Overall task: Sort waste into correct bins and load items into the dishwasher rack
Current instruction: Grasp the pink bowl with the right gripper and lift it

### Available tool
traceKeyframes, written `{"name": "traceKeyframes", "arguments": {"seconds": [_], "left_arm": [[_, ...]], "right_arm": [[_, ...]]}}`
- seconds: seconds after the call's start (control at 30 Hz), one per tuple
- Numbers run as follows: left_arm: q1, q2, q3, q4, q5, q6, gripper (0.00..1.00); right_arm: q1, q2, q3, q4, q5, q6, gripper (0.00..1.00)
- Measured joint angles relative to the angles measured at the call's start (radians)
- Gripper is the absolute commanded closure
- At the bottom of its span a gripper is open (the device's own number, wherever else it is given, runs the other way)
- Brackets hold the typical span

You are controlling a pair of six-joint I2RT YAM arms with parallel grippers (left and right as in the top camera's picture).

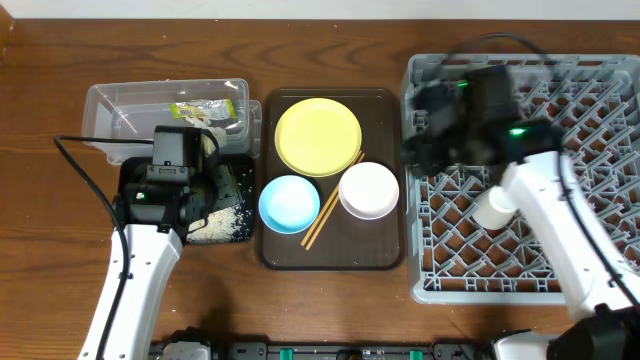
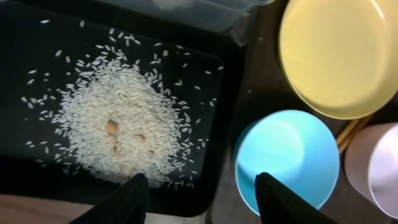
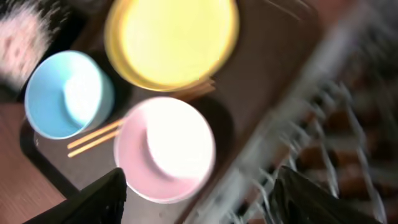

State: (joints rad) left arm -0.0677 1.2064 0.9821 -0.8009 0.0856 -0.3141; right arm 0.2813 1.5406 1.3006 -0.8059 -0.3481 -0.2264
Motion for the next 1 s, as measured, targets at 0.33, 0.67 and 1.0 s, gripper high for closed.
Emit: {"name": "traceKeyframes", "arguments": {"seconds": [0.33,0.67,1.0], "left_arm": [[0.000,0.000,0.000,-0.003,-0.030,-0.004,0.42],[0.000,0.000,0.000,-0.003,-0.034,-0.005,0.42],[0.000,0.000,0.000,-0.003,-0.034,-0.007,0.42]], "right_arm": [[0.163,0.189,0.000,0.079,0.122,-0.164,0.20],[0.164,0.353,0.003,0.090,0.153,-0.214,0.44],[0.163,0.376,0.003,0.064,0.193,-0.209,0.90]]}}
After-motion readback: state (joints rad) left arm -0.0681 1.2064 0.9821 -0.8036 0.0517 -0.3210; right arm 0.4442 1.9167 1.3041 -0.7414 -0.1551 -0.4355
